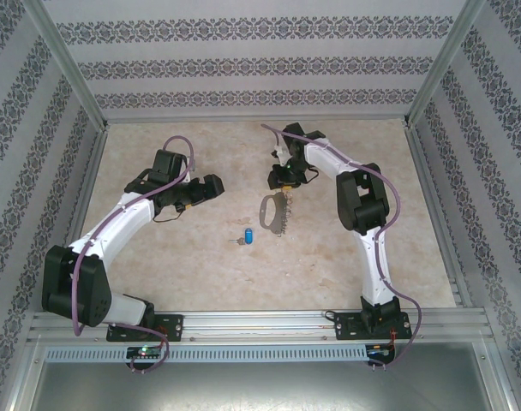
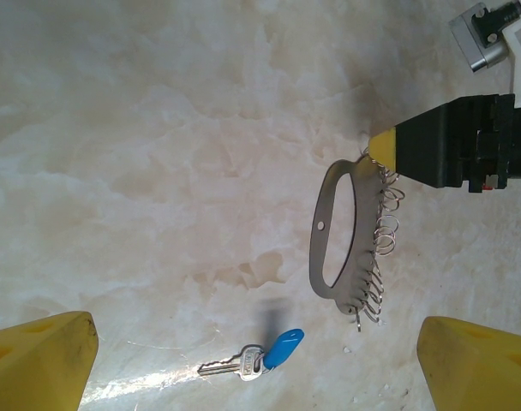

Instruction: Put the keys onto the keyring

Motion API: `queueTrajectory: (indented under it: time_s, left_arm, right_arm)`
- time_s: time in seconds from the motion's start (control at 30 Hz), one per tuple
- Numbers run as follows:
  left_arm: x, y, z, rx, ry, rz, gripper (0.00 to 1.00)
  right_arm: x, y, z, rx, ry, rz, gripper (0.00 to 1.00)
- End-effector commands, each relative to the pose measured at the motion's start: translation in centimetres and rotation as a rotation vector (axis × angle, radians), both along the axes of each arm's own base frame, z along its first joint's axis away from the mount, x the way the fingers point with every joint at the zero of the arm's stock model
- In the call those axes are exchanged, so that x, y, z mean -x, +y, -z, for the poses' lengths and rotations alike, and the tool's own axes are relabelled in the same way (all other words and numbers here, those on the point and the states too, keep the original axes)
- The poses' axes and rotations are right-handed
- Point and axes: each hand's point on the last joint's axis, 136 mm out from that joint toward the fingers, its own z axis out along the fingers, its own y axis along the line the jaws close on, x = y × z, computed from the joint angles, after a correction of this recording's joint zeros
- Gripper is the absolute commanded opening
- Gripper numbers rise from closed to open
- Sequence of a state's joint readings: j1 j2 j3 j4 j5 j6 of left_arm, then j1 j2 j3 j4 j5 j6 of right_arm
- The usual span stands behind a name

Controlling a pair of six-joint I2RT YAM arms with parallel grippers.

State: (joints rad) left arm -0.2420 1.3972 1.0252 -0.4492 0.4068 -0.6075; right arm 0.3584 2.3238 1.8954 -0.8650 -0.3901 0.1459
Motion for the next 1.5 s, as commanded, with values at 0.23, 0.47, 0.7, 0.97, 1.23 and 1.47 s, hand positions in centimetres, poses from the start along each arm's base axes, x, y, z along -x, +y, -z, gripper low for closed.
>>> queueTrajectory:
  time_s: [0.23, 0.47, 0.7, 0.97, 1.23, 1.47]
  left_arm:
    - [-0.2, -0.2, -0.4, -0.005, -0.008, -0.003, 0.96]
    - [-0.2, -0.2, -0.6, 0.0, -0.012, -0.002, 0.96]
    - [0.1, -0.1, -0.5, -0.007, -0.008, 0.001, 0.94]
    - [0.1, -0.2, -0.7, -0.005, -0.017, 0.008, 0.93]
    - [-0.1, -1.4, -3.8, 0.048, -0.176, 0.095, 0.94]
    - [1.0, -3.1, -7.9, 0.137, -0.329, 0.217, 0.97]
  right_arm:
    - [1.4, -0.3, 0.2, 0.032, 0.02, -0.035, 0.34]
    - [1.5, -0.6, 0.5, 0.047, 0.021, -0.039, 0.27]
    - [1.6, -0.5, 0.1, 0.041, 0.009, -0.048, 0.17]
    - [1.2, 0.0, -1.7, -0.003, -0.042, -0.059, 0.07]
    - [1.8, 1.9, -6.3, -0.189, -0.188, -0.128, 0.0]
    - [4.3, 3.6, -13.5, -0.395, -0.357, -0.262, 0.0]
